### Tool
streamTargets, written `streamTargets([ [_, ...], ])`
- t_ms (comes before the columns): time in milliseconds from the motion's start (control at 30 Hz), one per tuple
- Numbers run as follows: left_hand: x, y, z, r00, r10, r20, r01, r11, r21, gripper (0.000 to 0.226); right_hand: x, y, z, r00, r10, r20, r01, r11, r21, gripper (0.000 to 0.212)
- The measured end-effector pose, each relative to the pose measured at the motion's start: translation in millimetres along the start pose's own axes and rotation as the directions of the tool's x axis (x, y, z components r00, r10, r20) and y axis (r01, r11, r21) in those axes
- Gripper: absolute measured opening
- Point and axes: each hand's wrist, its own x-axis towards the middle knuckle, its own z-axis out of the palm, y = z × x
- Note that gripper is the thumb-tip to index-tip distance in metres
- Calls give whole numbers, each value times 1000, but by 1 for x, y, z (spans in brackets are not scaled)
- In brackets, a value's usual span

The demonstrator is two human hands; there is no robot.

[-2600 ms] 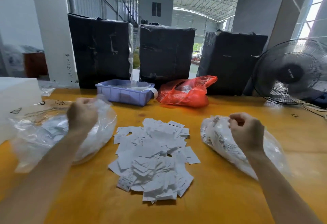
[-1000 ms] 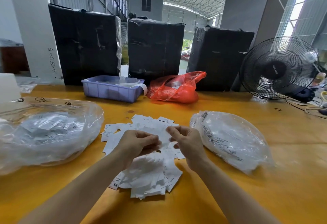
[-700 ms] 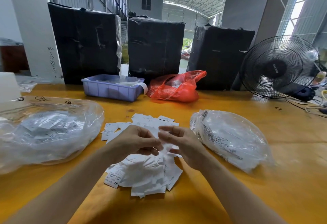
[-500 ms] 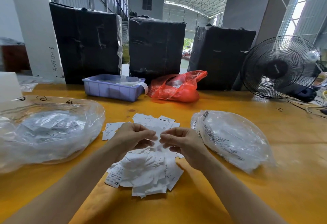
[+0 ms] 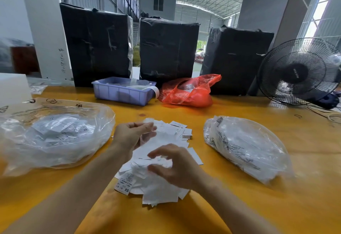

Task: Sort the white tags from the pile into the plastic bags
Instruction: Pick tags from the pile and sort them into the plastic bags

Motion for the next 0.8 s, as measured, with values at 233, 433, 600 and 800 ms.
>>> streamTargets([
  [233, 3, 1, -7, 999, 27, -41, -25, 999, 37, 15, 0, -9, 20, 988, -119, 103, 142, 953, -266, 24],
  [433, 6, -1, -11, 999, 32, -38, -30, 998, 59, 17, 0, 1, -3, 993, 113, 40, -117, 987, 111, 10],
  [600, 8, -6, -13, 1000, 18, 3, -19, 993, 115, 13, 0, 14, -30, 967, 216, 136, -255, 853, 455, 15],
  [800, 10, -10, -12, 999, -9, 42, -1, 976, 218, 13, 2, 23, -44, 818, 575, 5, -333, 466, 820, 12],
])
